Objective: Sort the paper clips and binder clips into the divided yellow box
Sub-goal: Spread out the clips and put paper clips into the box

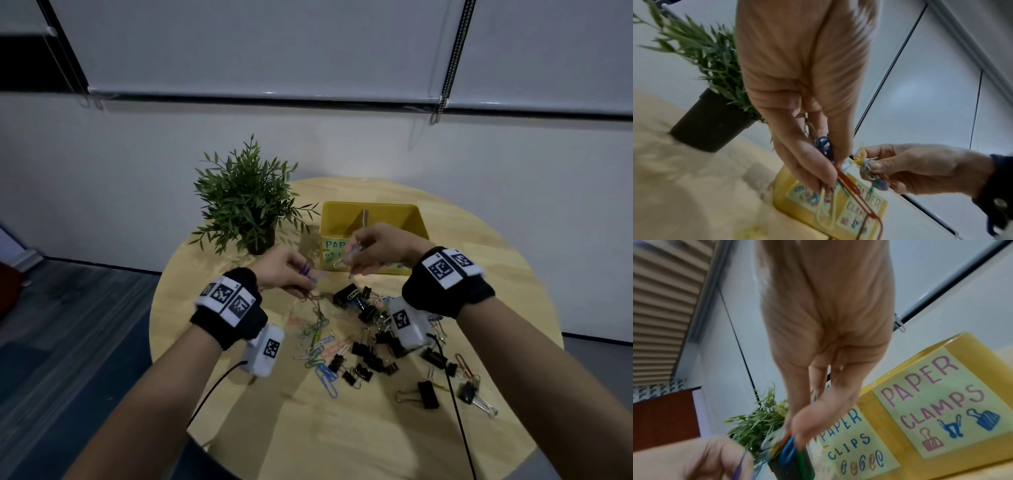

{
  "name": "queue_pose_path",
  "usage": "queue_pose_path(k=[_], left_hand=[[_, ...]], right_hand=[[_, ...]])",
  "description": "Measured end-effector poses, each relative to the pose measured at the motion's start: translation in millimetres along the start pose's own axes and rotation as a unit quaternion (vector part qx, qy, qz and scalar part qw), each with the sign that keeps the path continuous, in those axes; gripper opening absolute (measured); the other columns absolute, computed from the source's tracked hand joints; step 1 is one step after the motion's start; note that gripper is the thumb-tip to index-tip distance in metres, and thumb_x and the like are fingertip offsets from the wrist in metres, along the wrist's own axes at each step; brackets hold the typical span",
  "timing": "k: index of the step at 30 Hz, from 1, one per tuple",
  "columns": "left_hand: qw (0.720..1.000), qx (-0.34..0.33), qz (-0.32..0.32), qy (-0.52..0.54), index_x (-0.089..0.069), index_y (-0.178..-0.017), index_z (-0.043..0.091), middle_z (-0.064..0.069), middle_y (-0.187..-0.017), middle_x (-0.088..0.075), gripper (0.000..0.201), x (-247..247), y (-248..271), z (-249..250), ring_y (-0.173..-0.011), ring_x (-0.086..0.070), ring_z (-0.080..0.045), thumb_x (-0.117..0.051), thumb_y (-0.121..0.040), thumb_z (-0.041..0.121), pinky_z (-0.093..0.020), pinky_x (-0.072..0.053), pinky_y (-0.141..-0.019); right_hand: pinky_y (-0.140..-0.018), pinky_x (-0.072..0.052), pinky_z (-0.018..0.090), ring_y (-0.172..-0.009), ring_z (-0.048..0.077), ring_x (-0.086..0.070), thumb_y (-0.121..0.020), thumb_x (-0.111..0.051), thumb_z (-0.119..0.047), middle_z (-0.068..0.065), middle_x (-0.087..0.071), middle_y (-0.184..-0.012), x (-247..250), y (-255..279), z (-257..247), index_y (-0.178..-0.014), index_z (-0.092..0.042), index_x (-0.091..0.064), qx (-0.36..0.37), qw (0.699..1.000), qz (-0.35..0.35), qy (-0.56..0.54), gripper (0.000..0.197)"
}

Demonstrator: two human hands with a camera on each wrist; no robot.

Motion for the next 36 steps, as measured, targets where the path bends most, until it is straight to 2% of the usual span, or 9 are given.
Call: queue_pose_path(k=[4, 7, 14, 19, 22, 27, 30, 33, 36], left_hand=[[0.990, -0.050, 0.115, 0.057, -0.066, -0.077, -0.001, -0.013, -0.072, -0.066, 0.008, 28, -14, 40, -0.053, -0.067, -0.012, -0.067, -0.079, -0.009, -0.017, -0.057, -0.053], [0.973, -0.083, 0.194, 0.099, -0.064, -0.072, 0.000, -0.016, -0.071, -0.064, 0.012, 44, -28, 63, -0.056, -0.066, -0.018, -0.067, -0.079, -0.010, -0.017, -0.056, -0.049], [0.924, -0.124, 0.338, 0.127, -0.067, -0.079, 0.003, -0.010, -0.074, -0.065, 0.007, 50, -51, 67, -0.068, -0.069, -0.026, -0.074, -0.078, 0.002, -0.027, -0.060, -0.062], [0.979, -0.060, 0.193, 0.020, -0.050, -0.131, 0.003, -0.010, -0.118, -0.061, 0.055, 13, -83, 54, -0.108, -0.060, -0.025, -0.070, -0.083, 0.023, -0.041, -0.051, -0.097], [0.980, -0.076, 0.185, 0.006, -0.048, -0.134, 0.004, -0.014, -0.132, -0.055, 0.047, 12, -81, 59, -0.117, -0.056, -0.028, -0.060, -0.091, 0.018, -0.046, -0.052, -0.095], [0.951, -0.155, 0.268, -0.011, -0.068, -0.105, 0.003, -0.012, -0.111, -0.067, 0.021, 33, -40, 81, -0.090, -0.061, -0.020, -0.051, -0.094, 0.007, -0.035, -0.054, -0.088], [0.946, -0.122, 0.275, -0.123, -0.071, -0.087, 0.000, -0.012, -0.095, -0.072, 0.023, 29, -17, 63, -0.078, -0.063, -0.021, -0.050, -0.092, 0.006, -0.033, -0.054, -0.080], [0.953, -0.099, 0.142, -0.250, -0.070, -0.103, 0.007, -0.010, -0.110, -0.069, 0.022, -11, -7, 37, -0.103, -0.064, -0.024, -0.051, -0.093, 0.011, -0.035, -0.051, -0.091], [0.941, -0.114, -0.022, -0.318, -0.053, -0.134, 0.014, -0.006, -0.140, -0.052, 0.044, -64, -8, 22, -0.130, -0.047, -0.023, -0.052, -0.091, 0.006, -0.038, -0.041, -0.107]], right_hand=[[-0.049, -0.053, 0.015, -0.050, 0.004, -0.065, -0.081, -0.075, -0.011, 0.006, -0.066, -0.072, 32, -10, -2, -0.085, -0.010, -0.063, 0.080, 0.962, 0.257, -0.039, 0.012], [-0.059, -0.060, 0.031, -0.060, 0.011, -0.070, -0.081, -0.075, -0.017, 0.004, -0.069, -0.072, 39, -24, 2, -0.083, -0.014, -0.063, 0.093, 0.921, 0.378, -0.016, 0.012], [-0.098, -0.051, 0.039, -0.106, 0.025, -0.066, -0.087, -0.068, -0.016, 0.015, -0.069, -0.115, 31, -49, 14, -0.133, -0.006, -0.053, 0.053, 0.943, 0.313, 0.095, 0.050], [-0.096, -0.051, 0.040, -0.104, 0.029, -0.066, -0.091, -0.054, -0.005, 0.017, -0.070, -0.110, 50, -27, 13, -0.126, -0.001, -0.058, 0.068, 0.910, 0.394, 0.111, 0.036], [-0.093, -0.053, 0.037, -0.100, 0.028, -0.066, -0.092, -0.052, -0.006, 0.017, -0.070, -0.109, 59, -13, 11, -0.123, -0.002, -0.060, 0.077, 0.901, 0.410, 0.116, 0.032], [-0.074, -0.057, 0.030, -0.079, 0.018, -0.067, -0.092, -0.052, -0.009, 0.008, -0.073, -0.094, 50, 6, -3, -0.103, -0.010, -0.070, 0.104, 0.919, 0.346, 0.157, 0.021], [-0.076, -0.059, 0.030, -0.081, 0.016, -0.069, -0.092, -0.057, -0.014, 0.004, -0.073, -0.098, 11, 15, -6, -0.102, -0.013, -0.071, 0.108, 0.946, 0.180, 0.246, 0.017], [-0.084, -0.057, 0.033, -0.094, 0.020, -0.065, -0.085, -0.067, -0.035, 0.005, -0.068, -0.107, -27, 19, 28, -0.108, -0.013, -0.068, -0.014, 0.915, 0.041, 0.400, 0.032], [-0.074, -0.056, 0.035, -0.086, 0.026, -0.063, -0.076, -0.076, -0.041, 0.011, -0.065, -0.099, -42, 22, 47, -0.102, -0.006, -0.066, -0.072, 0.894, 0.046, 0.440, 0.045]])
Point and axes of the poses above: each hand's wrist, its own y-axis away from the middle knuckle, its own x-axis out of the back of the hand, z = x × y, the point moved 7 cm from there along -y, towards the middle knuckle
